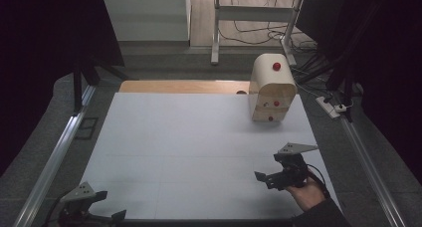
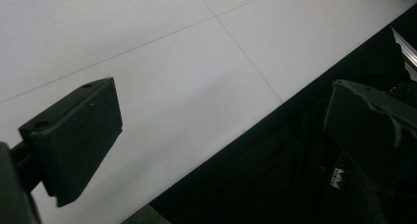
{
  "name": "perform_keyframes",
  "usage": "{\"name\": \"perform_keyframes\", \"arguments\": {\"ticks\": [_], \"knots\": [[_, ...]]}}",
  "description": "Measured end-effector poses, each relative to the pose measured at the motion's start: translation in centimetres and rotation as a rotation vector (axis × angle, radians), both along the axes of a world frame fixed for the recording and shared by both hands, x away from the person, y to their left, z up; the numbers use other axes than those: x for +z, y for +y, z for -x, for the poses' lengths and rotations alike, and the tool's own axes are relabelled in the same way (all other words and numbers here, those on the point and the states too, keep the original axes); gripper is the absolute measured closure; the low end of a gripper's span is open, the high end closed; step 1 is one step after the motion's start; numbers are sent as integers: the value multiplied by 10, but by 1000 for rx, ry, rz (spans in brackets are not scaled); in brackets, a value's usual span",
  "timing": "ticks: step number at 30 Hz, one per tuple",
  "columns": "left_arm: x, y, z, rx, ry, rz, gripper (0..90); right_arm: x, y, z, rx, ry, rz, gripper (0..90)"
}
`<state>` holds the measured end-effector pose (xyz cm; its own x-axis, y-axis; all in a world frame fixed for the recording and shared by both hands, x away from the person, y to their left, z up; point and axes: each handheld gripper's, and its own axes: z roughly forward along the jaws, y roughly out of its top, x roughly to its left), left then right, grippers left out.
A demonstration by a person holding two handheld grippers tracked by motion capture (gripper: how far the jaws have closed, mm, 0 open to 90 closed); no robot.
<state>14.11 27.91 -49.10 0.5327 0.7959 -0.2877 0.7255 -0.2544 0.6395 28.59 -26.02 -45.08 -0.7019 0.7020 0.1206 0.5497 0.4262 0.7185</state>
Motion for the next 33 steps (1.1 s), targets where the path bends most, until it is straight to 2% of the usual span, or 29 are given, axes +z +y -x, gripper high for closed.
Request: {"name": "perform_keyframes", "arguments": {"ticks": [17, 20, 33], "knots": [[0, 0, 0, -1, -2, -3, 12, -5, -16, 24, -27, 4, 10, 8], [0, 0, 0, -2, -1, -3, 12, -6, -19, 28, -32, 0, 26, 9], [0, 0, 0, -2, -3, -4, 12, -13, -37, 49, -72, 29, 29, 8]]}}
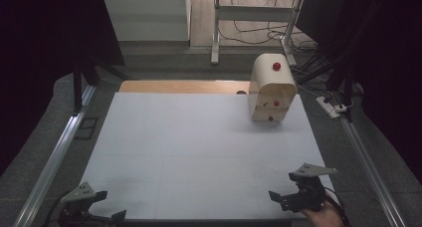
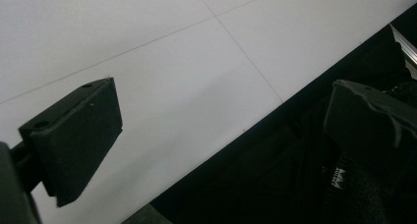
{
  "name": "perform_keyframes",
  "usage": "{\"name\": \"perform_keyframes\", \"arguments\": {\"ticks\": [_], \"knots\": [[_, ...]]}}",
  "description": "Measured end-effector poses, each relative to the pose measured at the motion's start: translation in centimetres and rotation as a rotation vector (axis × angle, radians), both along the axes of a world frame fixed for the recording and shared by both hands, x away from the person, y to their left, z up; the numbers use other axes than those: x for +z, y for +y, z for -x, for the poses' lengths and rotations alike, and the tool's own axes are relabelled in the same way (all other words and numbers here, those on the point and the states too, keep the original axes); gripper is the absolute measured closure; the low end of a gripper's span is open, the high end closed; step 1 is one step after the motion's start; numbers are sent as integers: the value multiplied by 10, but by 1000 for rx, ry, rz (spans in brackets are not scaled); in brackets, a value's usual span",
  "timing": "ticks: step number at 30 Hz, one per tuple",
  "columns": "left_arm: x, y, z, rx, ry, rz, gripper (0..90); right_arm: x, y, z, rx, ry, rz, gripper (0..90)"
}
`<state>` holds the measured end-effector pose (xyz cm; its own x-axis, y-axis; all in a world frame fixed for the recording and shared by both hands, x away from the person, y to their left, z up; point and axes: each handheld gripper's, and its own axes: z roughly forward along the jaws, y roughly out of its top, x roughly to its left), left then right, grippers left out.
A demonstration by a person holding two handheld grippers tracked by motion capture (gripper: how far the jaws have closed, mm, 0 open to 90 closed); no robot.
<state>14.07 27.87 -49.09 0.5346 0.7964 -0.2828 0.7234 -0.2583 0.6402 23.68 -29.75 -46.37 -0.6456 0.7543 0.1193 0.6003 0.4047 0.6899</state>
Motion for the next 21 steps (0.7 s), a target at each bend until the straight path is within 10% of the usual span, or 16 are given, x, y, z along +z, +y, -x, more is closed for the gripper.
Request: {"name": "perform_keyframes", "arguments": {"ticks": [21], "knots": [[0, 0, 0, 1, 0, 1, 12, -1, -23, 21, -81, 12, 9, 2]]}}
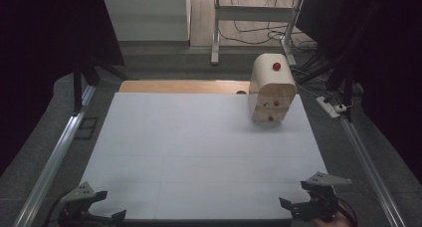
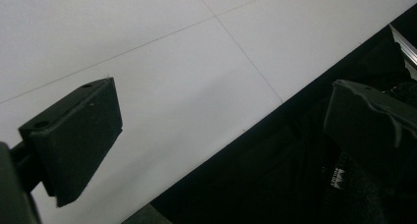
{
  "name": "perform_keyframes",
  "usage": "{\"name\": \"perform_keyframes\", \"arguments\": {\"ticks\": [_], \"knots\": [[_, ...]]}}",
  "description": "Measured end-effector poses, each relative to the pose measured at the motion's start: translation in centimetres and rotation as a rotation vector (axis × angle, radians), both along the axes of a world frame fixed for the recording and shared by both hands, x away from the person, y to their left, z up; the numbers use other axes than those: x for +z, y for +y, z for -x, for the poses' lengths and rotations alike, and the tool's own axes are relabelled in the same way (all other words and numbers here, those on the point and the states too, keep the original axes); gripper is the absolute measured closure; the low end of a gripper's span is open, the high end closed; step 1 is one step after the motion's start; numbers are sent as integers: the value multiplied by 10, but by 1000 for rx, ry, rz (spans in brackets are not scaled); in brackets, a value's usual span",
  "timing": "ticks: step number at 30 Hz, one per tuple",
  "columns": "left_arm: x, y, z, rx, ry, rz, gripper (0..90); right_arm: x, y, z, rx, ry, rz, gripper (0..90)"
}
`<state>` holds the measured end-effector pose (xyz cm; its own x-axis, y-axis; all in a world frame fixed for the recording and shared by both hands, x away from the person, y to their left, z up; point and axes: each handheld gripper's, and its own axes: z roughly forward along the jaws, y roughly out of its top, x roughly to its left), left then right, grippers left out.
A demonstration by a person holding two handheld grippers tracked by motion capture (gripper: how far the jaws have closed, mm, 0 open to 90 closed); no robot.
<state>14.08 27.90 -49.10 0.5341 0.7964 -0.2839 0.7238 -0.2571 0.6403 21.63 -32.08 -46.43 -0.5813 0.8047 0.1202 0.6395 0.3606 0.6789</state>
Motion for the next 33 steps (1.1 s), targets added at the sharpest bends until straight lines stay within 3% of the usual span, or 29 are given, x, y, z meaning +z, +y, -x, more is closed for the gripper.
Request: {"name": "perform_keyframes", "arguments": {"ticks": [14, 33], "knots": [[0, 0, 0, 2, -1, 2, 11, 4, -11, 13, -44, -2, 1, 2], [0, 1, 1, 3, 0, 1, 10, 5, -15, 28, -70, 24, 42, 3]]}}
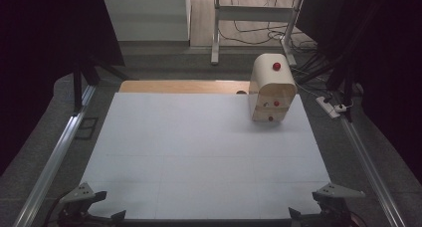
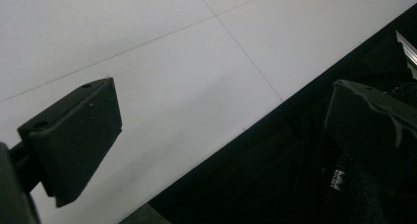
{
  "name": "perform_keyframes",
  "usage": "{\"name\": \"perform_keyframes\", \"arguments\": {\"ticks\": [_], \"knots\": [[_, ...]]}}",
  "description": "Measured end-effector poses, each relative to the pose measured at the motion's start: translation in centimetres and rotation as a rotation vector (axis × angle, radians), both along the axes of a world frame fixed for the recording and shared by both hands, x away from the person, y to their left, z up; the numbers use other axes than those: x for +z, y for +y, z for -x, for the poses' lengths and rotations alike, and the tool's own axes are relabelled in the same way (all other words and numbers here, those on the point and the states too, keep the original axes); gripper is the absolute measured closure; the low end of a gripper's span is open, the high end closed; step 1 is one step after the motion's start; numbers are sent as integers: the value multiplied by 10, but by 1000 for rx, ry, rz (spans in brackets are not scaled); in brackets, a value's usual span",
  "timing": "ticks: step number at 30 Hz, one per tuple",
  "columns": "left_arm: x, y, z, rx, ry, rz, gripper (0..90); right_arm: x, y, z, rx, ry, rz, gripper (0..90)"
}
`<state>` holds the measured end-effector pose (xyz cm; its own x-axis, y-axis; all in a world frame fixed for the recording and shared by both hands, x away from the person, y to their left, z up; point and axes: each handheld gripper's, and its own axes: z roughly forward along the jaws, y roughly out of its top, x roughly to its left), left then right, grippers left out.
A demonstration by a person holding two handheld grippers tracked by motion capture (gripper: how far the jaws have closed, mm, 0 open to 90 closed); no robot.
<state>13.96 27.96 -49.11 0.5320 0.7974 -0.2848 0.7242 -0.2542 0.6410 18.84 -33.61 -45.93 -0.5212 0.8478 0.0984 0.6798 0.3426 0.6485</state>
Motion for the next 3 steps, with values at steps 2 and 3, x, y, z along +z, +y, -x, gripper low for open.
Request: {"name": "perform_keyframes", "arguments": {"ticks": [2, 3], "knots": [[0, 0, 0, 0, 0, 0, 10, 0, 0, 0, -4, 5, 1, 3], [0, 0, -1, -1, -2, 1, 9, 0, 0, 0, -2, 5, 5, 3]]}}
